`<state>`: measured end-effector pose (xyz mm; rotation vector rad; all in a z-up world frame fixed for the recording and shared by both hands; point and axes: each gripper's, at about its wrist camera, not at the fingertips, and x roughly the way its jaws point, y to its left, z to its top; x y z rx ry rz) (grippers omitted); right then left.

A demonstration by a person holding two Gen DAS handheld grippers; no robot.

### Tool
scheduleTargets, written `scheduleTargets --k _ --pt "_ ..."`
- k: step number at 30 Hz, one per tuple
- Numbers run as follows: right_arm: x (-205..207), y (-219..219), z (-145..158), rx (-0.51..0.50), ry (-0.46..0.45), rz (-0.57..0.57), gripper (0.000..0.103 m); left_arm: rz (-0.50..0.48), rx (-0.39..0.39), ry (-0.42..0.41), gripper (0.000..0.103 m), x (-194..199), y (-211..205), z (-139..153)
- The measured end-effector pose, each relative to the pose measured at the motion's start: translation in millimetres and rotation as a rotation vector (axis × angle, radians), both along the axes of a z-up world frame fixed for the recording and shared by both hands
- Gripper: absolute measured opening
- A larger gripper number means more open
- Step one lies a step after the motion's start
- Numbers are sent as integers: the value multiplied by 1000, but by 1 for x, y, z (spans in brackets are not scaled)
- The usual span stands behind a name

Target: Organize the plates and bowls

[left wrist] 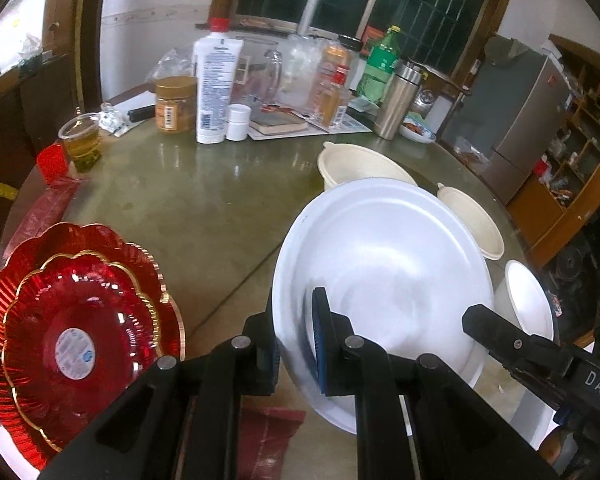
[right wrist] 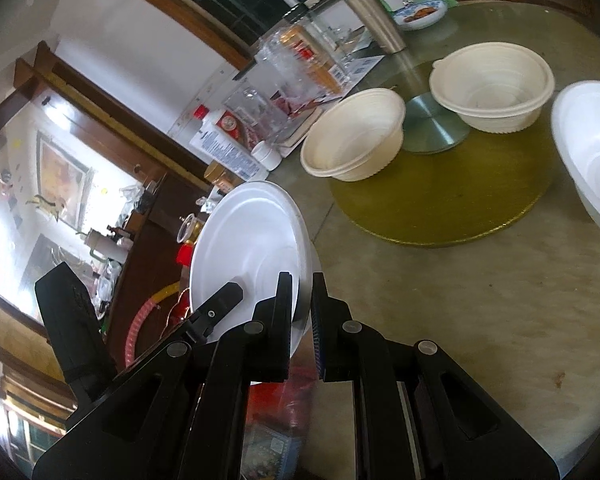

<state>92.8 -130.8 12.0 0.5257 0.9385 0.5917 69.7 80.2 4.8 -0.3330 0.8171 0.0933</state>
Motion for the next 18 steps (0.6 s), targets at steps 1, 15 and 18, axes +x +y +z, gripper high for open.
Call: scheduleTargets --k 1,15,18 --pt "-1 4 1 -4 -5 7 10 6 1 -1 12 -2 2 0" --pt "-9 50 8 -25 -36 96 10 104 40 -37 13 -33 35 6" --pt "-12 61 9 -28 -42 118 10 128 46 -42 13 -39 44 8"
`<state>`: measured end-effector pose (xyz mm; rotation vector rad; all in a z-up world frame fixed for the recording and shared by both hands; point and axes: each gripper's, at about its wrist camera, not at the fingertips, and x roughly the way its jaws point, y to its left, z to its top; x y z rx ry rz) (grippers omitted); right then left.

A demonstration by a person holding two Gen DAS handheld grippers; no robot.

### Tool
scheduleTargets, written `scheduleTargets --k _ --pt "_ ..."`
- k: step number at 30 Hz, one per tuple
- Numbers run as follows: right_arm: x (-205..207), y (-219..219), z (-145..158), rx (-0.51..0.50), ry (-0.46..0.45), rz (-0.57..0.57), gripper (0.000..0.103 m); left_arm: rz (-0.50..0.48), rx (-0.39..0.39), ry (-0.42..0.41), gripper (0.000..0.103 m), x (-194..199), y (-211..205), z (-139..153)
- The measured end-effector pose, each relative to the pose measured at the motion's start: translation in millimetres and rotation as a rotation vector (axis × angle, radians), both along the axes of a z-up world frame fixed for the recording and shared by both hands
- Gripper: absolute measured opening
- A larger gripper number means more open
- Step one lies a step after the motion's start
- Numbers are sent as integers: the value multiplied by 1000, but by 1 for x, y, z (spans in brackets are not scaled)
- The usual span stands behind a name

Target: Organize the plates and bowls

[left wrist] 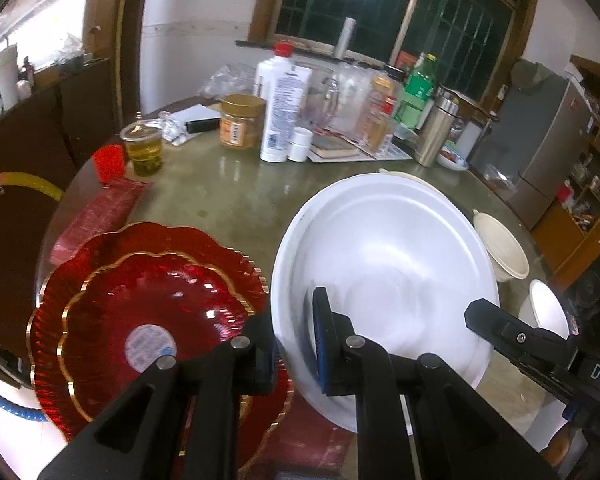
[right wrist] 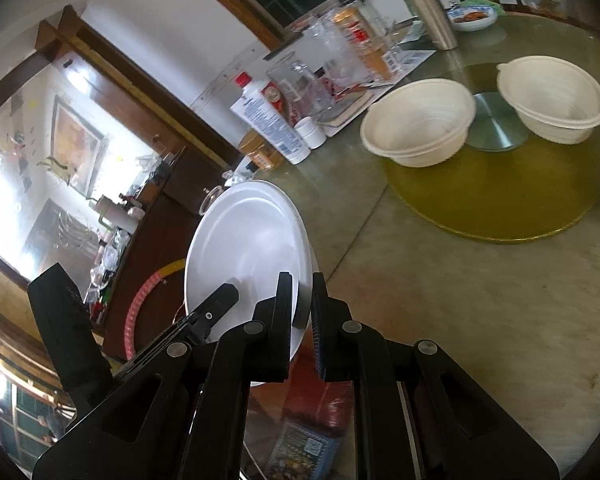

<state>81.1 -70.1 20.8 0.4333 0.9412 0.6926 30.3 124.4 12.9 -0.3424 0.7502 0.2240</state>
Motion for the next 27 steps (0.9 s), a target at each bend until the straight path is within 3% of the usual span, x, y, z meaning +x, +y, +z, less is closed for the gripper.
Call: scheduleTargets --k 27 --pt "-20 89 -7 -22 -5 185 10 199 62 6 13 -46 60 -4"
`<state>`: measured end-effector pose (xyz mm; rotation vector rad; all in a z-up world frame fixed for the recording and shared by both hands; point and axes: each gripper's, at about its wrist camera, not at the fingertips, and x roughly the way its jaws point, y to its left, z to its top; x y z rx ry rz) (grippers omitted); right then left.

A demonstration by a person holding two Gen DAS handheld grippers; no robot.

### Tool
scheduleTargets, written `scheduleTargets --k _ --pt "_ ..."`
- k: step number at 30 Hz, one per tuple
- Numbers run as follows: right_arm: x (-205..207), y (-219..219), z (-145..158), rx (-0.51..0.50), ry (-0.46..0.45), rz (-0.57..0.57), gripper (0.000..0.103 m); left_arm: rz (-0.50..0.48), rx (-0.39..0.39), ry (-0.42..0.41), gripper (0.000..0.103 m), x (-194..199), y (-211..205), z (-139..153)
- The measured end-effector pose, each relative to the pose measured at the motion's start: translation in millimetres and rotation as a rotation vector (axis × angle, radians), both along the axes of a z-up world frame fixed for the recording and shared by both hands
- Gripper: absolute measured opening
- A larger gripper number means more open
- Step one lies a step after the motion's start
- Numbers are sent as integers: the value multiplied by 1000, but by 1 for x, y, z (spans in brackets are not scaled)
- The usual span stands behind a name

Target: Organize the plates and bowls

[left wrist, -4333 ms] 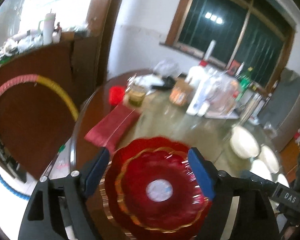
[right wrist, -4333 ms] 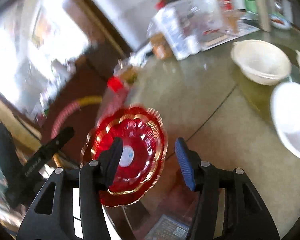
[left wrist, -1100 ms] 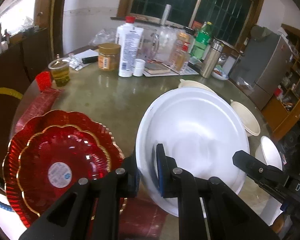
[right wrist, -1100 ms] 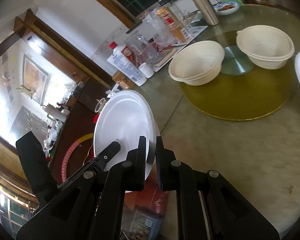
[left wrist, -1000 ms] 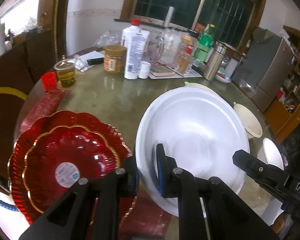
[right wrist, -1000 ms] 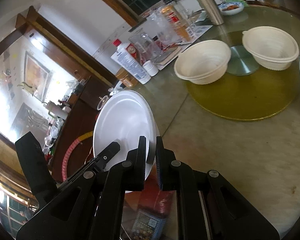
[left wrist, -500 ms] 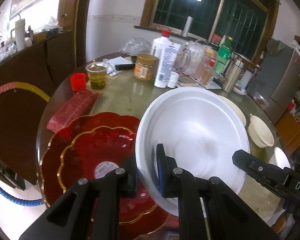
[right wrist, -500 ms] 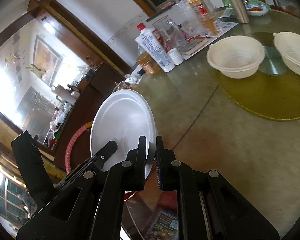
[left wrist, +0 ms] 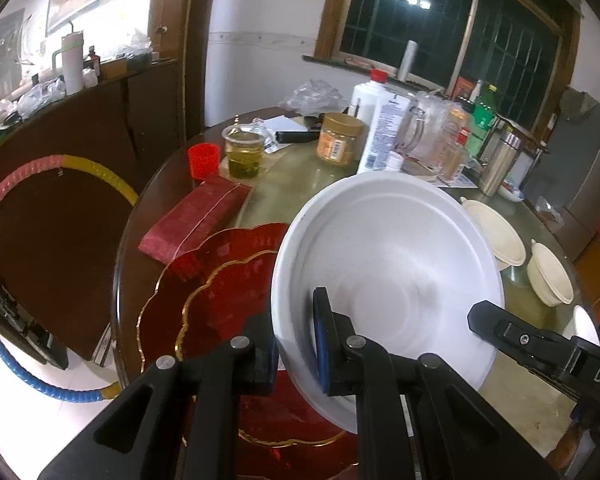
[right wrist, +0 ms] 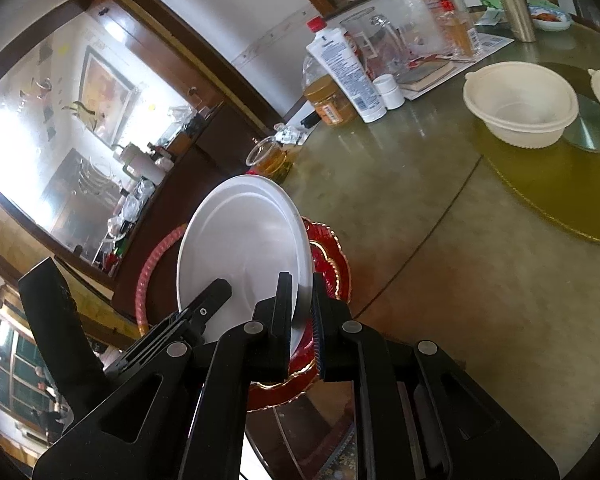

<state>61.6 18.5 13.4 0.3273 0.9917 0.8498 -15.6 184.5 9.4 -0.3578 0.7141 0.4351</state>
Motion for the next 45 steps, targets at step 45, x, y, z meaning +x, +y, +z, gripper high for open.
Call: scheduleTargets --k 45 --pt "6 45 -33 -79 68 83 10 81 3 100 15 -7 30 -29"
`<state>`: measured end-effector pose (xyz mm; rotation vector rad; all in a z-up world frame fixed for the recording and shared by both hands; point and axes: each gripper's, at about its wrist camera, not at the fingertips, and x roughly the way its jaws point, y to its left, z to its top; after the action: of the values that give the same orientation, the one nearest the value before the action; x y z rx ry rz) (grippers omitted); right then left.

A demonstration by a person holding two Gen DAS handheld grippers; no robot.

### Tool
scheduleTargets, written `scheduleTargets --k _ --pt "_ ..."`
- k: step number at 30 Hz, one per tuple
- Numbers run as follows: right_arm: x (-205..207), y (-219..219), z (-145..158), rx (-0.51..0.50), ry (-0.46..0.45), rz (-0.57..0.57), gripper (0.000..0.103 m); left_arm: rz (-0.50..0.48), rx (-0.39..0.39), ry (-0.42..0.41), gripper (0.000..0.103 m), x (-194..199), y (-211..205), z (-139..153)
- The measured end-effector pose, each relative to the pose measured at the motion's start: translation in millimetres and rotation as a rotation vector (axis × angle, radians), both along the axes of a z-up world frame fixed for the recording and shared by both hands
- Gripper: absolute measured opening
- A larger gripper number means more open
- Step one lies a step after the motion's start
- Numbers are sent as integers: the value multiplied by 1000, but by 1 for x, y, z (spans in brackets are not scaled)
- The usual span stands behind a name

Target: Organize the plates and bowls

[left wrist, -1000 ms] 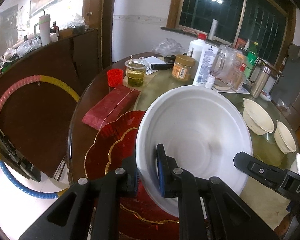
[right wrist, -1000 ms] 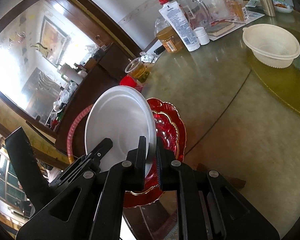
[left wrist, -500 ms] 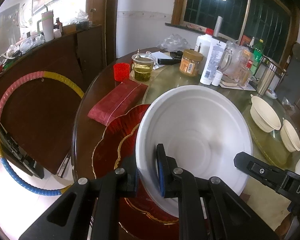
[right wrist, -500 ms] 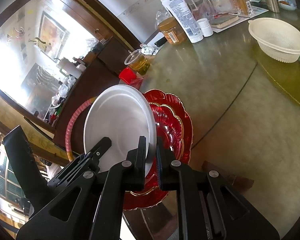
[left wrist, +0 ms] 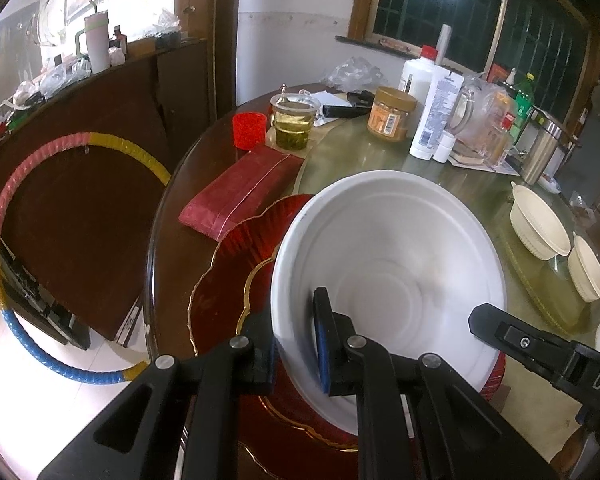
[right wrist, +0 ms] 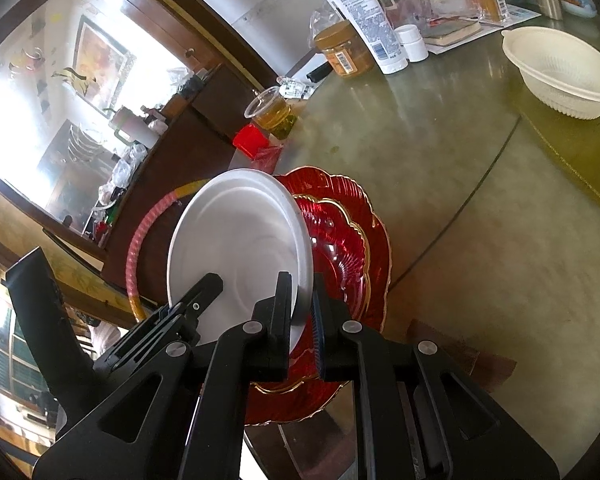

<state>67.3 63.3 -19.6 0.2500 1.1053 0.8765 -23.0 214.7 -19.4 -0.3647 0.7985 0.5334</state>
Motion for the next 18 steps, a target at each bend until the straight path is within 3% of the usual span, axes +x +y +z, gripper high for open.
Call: scheduleTargets --k 18 --pt "2 2 -7 -25 27 9 10 -7 -14 42 16 4 1 -11"
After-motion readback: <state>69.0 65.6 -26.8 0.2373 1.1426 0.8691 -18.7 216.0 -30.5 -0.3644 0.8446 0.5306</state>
